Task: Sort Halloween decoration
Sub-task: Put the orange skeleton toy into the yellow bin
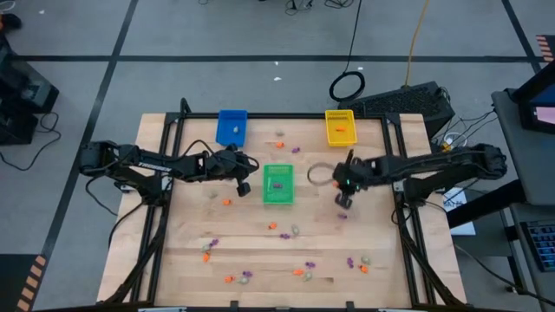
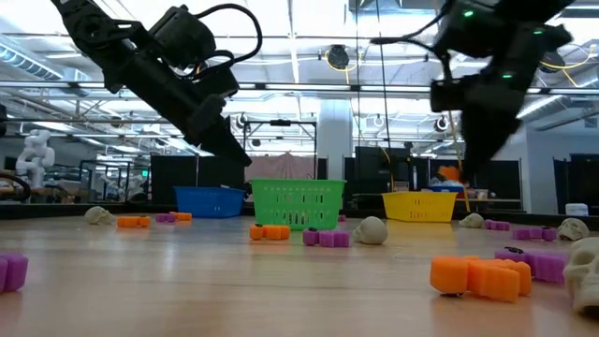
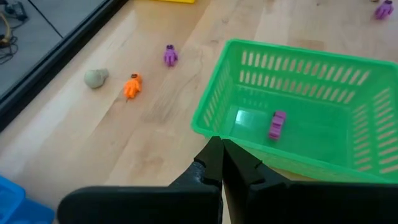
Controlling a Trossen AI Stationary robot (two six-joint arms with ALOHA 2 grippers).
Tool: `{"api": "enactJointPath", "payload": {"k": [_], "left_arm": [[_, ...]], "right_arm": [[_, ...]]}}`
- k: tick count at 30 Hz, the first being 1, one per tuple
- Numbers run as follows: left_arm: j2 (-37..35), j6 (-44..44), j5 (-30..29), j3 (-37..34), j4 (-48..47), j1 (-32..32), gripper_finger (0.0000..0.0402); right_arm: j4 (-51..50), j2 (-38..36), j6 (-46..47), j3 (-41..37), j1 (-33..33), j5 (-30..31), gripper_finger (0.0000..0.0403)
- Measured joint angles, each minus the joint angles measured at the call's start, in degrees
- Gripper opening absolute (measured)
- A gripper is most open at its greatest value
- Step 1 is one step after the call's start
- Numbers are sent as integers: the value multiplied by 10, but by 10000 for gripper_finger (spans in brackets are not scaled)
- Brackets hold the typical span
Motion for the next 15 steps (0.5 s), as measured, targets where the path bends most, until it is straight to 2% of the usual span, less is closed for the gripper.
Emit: {"api": "enactJointPath", "payload": {"k": [3, 8, 15], "left_arm": [[0, 0, 1, 0, 0, 0, 6], [0, 0, 1, 0, 0, 0, 6], [0, 0, 1, 0, 0, 0, 6]], "right_arm": [[-11, 6, -50, 42, -70, 34, 19], [-11, 41, -148, 118, -204, 52, 19], [-13, 169, -239, 216, -361, 44, 20]]}}
